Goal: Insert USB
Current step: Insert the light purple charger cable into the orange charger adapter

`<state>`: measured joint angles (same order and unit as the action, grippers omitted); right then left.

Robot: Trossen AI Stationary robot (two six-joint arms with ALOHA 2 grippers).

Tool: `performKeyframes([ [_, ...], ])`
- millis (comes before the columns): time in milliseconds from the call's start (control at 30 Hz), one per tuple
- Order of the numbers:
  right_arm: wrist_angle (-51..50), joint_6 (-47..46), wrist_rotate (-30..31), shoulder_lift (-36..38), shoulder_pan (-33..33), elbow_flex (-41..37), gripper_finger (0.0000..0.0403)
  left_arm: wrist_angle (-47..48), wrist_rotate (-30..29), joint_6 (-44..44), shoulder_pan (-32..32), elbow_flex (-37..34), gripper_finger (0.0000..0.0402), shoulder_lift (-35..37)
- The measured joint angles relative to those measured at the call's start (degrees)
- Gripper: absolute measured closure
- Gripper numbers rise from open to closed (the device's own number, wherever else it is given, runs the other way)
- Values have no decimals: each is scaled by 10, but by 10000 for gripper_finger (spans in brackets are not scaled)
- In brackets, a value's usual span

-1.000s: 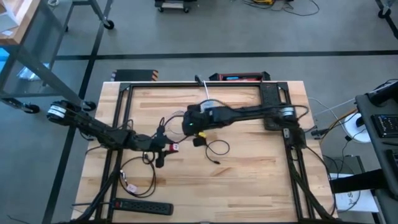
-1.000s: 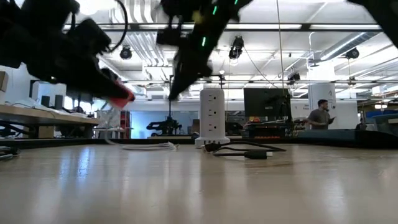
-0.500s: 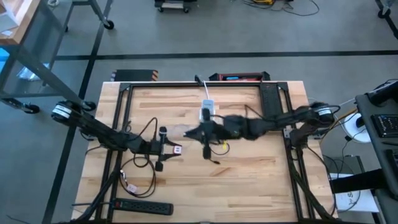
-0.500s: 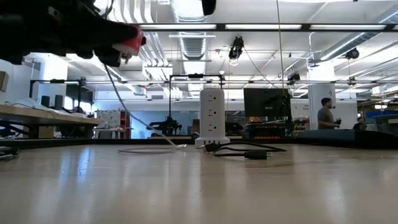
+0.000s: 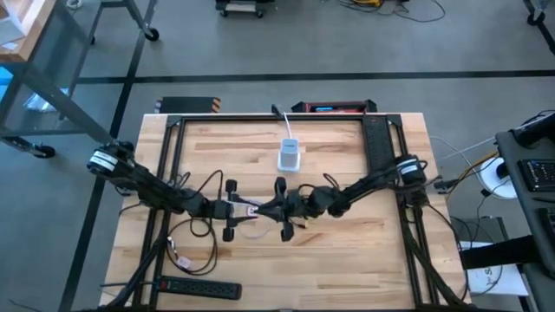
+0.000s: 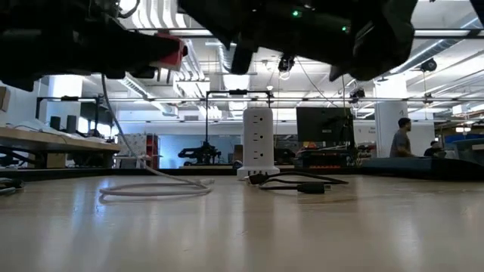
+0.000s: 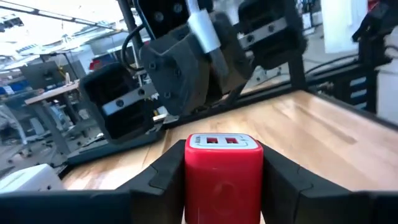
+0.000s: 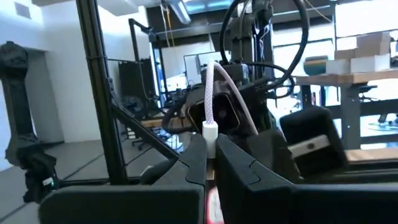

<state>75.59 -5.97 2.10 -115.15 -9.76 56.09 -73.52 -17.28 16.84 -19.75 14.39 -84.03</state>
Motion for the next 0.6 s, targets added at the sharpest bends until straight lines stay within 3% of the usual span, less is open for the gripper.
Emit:
performKeyframes([
  [600, -38, 156, -6, -22, -1, 35, 403, 0, -3, 161, -20, 25, 268, -5],
])
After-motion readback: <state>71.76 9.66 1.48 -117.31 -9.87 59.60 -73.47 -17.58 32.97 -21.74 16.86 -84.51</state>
